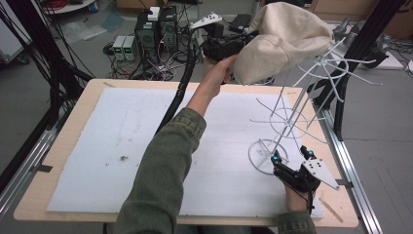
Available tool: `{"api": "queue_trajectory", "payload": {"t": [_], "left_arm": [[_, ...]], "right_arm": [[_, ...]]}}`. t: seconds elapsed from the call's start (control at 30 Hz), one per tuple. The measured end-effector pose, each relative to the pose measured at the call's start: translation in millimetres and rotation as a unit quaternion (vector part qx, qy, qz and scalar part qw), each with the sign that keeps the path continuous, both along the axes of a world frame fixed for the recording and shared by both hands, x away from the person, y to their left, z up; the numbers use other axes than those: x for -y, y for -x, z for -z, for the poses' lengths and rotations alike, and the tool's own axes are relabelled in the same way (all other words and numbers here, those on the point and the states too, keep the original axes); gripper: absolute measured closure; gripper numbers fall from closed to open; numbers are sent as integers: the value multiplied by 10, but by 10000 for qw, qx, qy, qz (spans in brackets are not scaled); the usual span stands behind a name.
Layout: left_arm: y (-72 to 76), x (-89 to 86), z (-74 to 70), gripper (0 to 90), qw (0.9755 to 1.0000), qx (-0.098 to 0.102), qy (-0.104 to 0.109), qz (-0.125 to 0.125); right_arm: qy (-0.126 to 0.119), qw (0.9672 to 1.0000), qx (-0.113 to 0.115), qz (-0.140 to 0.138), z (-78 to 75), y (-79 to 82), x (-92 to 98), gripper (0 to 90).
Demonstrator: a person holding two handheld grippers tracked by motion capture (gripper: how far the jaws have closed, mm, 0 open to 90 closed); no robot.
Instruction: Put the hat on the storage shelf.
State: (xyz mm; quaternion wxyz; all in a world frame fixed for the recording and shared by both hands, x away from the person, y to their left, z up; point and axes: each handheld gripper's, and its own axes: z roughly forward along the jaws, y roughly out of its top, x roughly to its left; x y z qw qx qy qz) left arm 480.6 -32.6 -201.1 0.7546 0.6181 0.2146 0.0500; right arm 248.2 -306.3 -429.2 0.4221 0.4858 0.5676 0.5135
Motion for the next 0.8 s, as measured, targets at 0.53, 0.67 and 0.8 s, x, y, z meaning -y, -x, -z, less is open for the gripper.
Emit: {"api": "queue_trajectory", "payload": {"t": [0.53,0.67,0.8], "left_arm": [[84,49,397,802,9960,426,-783,84],[84,9,425,802,9962,376,-785,83],[94,-17,414,796,9962,394,-776,85]], "right_arm": [[5,10000,-5,6,5,3,3,86],[13,10000,-1,14,5,5,3,86],[-14,10000,-9,36,5,4,4,86]]}}
